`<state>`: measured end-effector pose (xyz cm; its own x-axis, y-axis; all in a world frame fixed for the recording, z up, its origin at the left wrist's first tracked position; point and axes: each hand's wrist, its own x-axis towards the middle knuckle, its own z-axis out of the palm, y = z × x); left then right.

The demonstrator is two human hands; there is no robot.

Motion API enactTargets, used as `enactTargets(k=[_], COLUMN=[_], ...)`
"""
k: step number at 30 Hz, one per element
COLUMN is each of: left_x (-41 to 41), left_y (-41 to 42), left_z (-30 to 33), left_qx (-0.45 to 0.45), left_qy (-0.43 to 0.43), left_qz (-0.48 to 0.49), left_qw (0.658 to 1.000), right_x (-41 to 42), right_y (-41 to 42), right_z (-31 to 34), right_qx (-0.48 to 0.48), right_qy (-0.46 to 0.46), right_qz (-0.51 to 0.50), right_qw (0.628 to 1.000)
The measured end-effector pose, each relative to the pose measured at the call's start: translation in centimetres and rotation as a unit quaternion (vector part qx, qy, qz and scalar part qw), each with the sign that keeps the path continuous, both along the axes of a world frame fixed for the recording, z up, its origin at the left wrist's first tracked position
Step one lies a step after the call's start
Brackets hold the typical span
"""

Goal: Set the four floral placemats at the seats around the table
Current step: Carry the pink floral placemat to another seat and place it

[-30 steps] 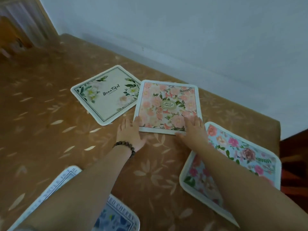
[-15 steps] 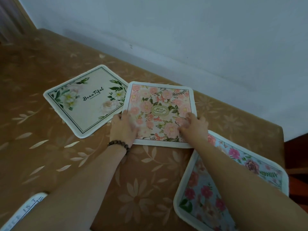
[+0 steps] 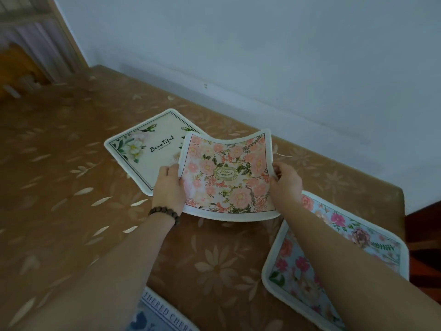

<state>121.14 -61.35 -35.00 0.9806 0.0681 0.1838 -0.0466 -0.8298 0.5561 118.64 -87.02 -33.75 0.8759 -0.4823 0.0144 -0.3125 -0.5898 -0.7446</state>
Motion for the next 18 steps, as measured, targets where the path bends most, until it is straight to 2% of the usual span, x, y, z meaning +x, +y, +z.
enactTargets(k=[10, 18], left_x=[-14.6, -26.4], left_y=[8.7, 18.2], left_z=[8.5, 13.6], left_qx=[-0.031, -0.008], left_qy=[-0.045, -0.105], left_qz=[0.052, 0.115], left_qw=[0.997, 0.988], right_x=[-13.2, -23.5], right_y=[8.4, 17.2], right_z=[7.9, 12.2], right_qx=[0.018, 0.065], right_qy=[-0.055, -0.122], right_qz=[0.023, 0.064], right_qw=[0.998, 0.988])
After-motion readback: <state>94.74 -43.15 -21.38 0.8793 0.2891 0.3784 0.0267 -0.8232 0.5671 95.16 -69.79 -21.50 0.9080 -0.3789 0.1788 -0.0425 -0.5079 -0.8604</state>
